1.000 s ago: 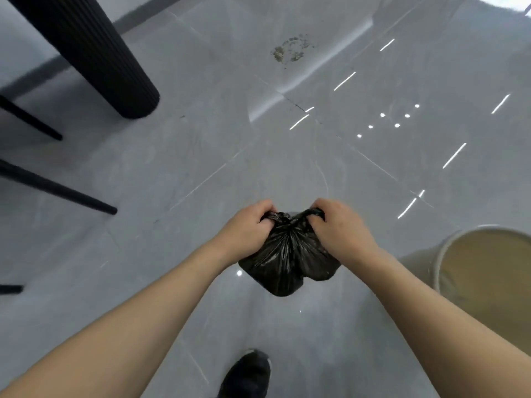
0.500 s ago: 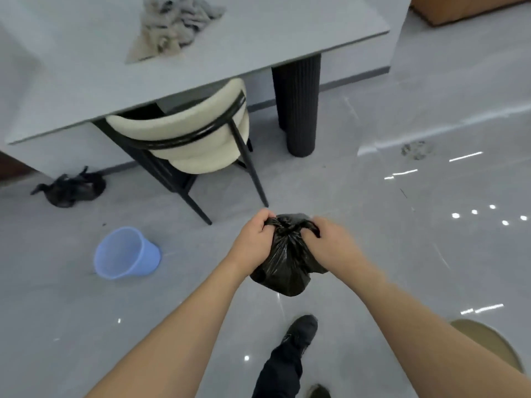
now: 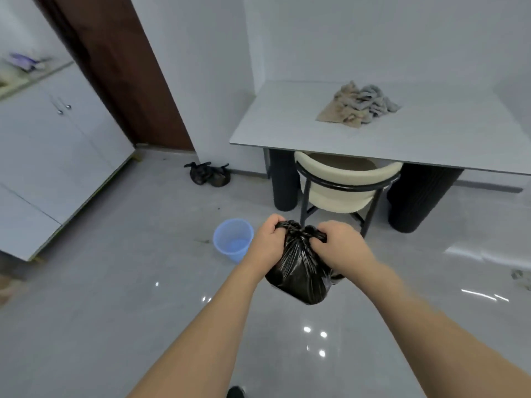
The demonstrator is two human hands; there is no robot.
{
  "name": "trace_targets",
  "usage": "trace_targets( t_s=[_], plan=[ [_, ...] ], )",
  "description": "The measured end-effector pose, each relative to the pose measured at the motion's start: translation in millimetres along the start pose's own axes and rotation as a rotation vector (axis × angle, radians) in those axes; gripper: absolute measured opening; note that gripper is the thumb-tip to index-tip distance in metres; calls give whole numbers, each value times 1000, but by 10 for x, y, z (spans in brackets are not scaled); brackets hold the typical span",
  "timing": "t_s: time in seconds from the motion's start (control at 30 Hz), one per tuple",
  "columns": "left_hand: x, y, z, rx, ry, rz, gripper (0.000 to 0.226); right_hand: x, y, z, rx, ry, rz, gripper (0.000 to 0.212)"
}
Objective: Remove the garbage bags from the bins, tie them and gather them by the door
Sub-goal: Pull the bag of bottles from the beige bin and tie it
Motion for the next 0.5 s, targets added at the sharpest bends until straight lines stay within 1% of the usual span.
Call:
trace_targets(
  t_s=[0.07, 0.17, 0.27, 0.37, 0.5],
  plan=[
    [53, -583, 8, -13, -12, -38, 24, 216, 69, 522, 33, -31, 13, 25],
    [247, -1419, 106, 3, -14, -72, 17, 536, 151, 1325, 53, -99, 11, 26],
    [500, -2143, 185, -13, -15, -100, 18, 883, 322, 1961, 93, -99, 9, 26],
    [804, -2701, 221, -24, -26, -106, 15, 1269, 486, 2435, 119, -75, 52, 25],
    [1436, -3239, 297, -9, -61, -68, 16, 1943, 656, 2863, 183, -50, 39, 29]
  ],
)
Point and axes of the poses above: each hand's wrist, its own x-axis towards the middle knuckle, its own y-axis out of the palm, z = x × y, the point moved 8 cm from there along x, towards the middle knuckle, and after that the axes turned 13 degrees about -x, right-handed, at the moved point
